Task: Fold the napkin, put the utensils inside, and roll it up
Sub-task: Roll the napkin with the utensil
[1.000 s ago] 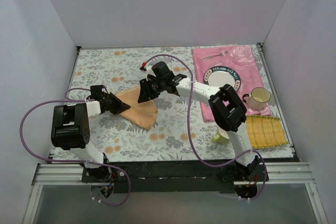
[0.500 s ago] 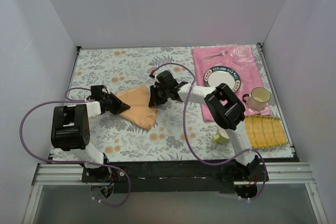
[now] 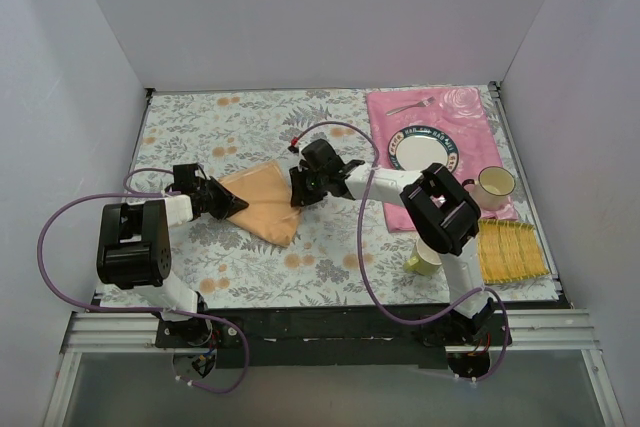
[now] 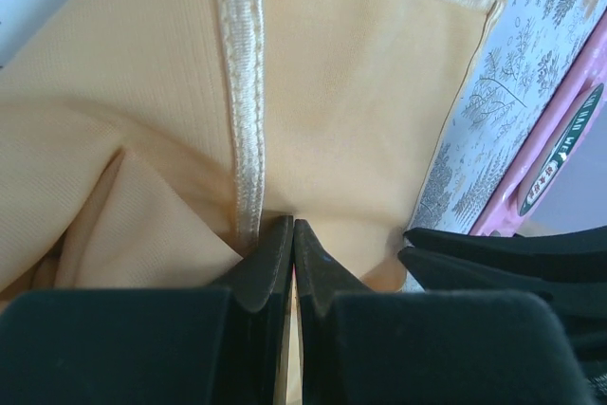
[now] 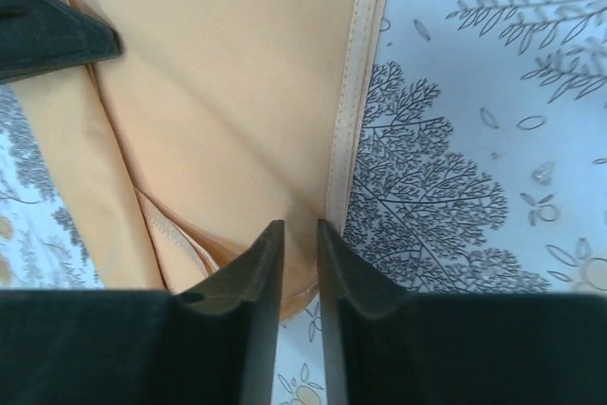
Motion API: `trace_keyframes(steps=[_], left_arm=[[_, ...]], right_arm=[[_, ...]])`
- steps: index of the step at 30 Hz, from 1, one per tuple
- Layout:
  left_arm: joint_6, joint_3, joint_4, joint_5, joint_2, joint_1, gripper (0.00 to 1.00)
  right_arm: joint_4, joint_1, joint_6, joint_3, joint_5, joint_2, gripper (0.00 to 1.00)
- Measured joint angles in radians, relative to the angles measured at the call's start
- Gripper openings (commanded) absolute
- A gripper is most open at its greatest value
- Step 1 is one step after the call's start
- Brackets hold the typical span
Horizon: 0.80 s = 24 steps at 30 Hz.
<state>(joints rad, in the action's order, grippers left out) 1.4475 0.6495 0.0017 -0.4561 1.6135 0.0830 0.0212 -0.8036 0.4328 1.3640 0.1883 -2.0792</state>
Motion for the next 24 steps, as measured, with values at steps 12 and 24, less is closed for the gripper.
trace_keyframes(steps=[12,24], left_arm=[[0.028,0.038,-0.09,0.006,0.009,-0.001,0.0],[0.026,0.104,-0.178,-0.01,0.051,0.001,0.0]], right_arm=[[0.257,-0.156,-0.393,0.195,-0.152,0.025,0.79],[0.293,-0.336,-0.55,0.298,-0.172,-0.079,0.71]])
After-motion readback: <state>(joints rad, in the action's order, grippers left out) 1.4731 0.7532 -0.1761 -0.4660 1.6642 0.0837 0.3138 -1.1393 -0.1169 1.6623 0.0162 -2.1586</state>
